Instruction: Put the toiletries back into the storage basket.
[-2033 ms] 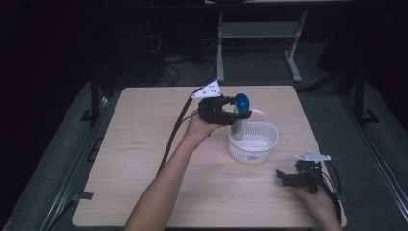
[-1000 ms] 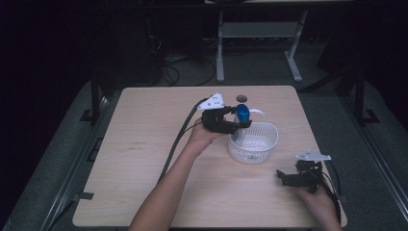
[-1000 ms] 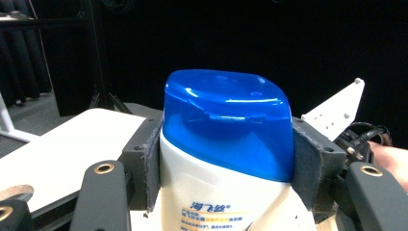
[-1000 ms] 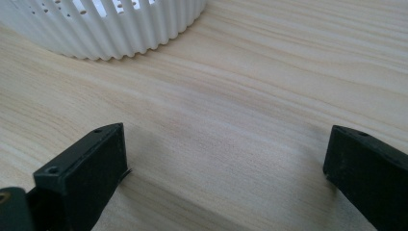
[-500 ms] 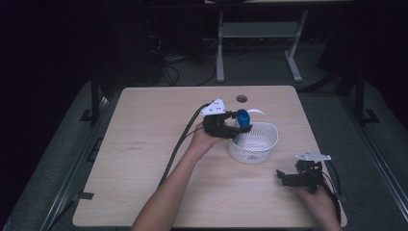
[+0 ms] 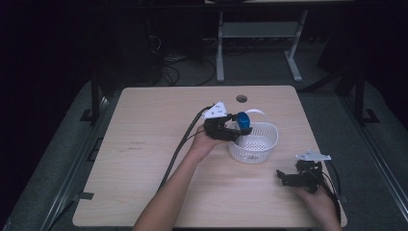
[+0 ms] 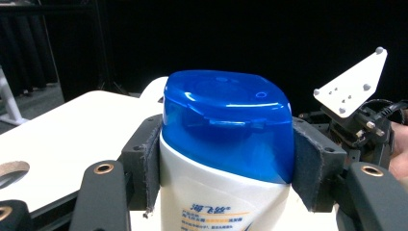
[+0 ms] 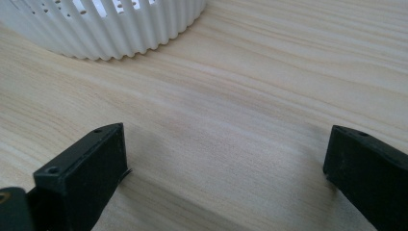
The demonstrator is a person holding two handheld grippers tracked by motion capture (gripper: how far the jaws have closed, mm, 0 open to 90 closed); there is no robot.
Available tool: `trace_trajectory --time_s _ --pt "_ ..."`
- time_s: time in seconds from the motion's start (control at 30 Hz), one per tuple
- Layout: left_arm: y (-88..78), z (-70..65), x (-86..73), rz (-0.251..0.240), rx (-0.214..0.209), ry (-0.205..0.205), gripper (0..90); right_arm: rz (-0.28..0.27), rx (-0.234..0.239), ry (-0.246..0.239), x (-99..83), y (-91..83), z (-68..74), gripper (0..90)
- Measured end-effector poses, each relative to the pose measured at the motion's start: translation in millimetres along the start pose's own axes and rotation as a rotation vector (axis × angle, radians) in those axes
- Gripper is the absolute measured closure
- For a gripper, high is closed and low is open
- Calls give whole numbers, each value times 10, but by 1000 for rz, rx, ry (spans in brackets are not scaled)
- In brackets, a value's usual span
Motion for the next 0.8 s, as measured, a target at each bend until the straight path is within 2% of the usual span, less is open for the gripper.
trace_trajectory --time_s 0.33,0.43,0.73,0.8 --pt "20 -9 -50 0 -2 -3 369 0 0 0 0 0 0 9" --pt "19 -6 -69 9 2 8 369 0 0 0 0 0 0 9" --pt "4 -7 -78 -4 0 1 366 0 -1 0 0 0 -1 9" --pt "-7 -2 -77 -17 -6 -12 366 0 -2 -1 0 0 -1 9"
Point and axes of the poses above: each handheld gripper's, and its own axes: y roughly forward along the jaws, x roughly out of its top, z roughly to its left, the point moved 5 cm from there along y, roughly forward along the jaws, and after that the axes turned 1 degree about x, right-handed, at the moved point
